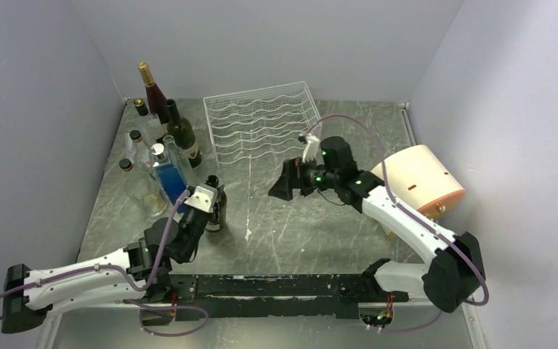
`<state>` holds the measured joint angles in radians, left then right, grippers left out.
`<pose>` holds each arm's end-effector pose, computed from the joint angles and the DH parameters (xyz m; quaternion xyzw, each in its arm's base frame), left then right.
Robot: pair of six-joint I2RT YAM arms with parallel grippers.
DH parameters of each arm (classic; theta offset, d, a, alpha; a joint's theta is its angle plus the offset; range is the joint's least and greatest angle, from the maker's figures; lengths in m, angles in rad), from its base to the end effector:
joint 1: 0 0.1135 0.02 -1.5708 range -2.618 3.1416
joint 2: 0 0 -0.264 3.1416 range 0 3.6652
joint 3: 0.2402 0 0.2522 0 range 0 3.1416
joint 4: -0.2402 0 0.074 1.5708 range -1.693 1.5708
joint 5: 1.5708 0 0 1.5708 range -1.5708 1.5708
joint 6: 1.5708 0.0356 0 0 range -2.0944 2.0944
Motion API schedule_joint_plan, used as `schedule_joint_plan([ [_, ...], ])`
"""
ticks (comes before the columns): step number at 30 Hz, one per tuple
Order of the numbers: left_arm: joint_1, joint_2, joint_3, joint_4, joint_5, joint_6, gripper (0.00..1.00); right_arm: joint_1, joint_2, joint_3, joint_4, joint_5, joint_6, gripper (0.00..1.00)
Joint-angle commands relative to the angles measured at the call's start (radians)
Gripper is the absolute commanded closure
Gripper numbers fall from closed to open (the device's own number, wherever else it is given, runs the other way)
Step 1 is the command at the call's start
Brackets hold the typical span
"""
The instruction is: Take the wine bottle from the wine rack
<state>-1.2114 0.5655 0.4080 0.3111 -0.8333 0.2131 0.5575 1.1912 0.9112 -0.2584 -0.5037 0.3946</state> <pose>0.0757 -0.1267 0.2908 0.1563 0.6512 -0.1011 0.7357 0.2153 0.1545 0.2947 -0.1911 0.8295 0.4117 0.3255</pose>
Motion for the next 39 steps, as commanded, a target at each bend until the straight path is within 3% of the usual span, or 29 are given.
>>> schedule_joint_plan([
  [1,0.008,-0.004,-0.048,0.235,-0.084,0.076,0.93,0.127,0.083,-0.011,0.145,0.01,-0.033,0.01],
  [9,0.022,-0.088,-0.179,0.4,-0.122,0.114,0.93,0.289,0.292,0.039,0.294,0.069,-0.038,0.02],
  [16,0.027,-0.168,-0.234,0.333,-0.198,0.031,0.93,0.302,0.338,0.063,0.323,0.08,-0.029,0.03],
  [21,0.029,-0.192,-0.223,0.22,-0.224,-0.052,0.77,0.302,0.338,0.058,0.308,0.091,-0.031,0.03],
  [26,0.029,-0.147,-0.173,0.087,-0.281,-0.121,0.53,0.302,0.335,0.061,0.295,0.098,-0.031,0.03],
  [36,0.029,-0.066,-0.099,-0.048,-0.316,-0.214,0.36,0.3,0.304,0.061,0.27,0.112,-0.044,0.03],
  [39,0.03,-0.065,-0.069,-0.129,-0.327,-0.267,0.25,0.3,0.291,0.058,0.258,0.119,-0.048,0.03],
])
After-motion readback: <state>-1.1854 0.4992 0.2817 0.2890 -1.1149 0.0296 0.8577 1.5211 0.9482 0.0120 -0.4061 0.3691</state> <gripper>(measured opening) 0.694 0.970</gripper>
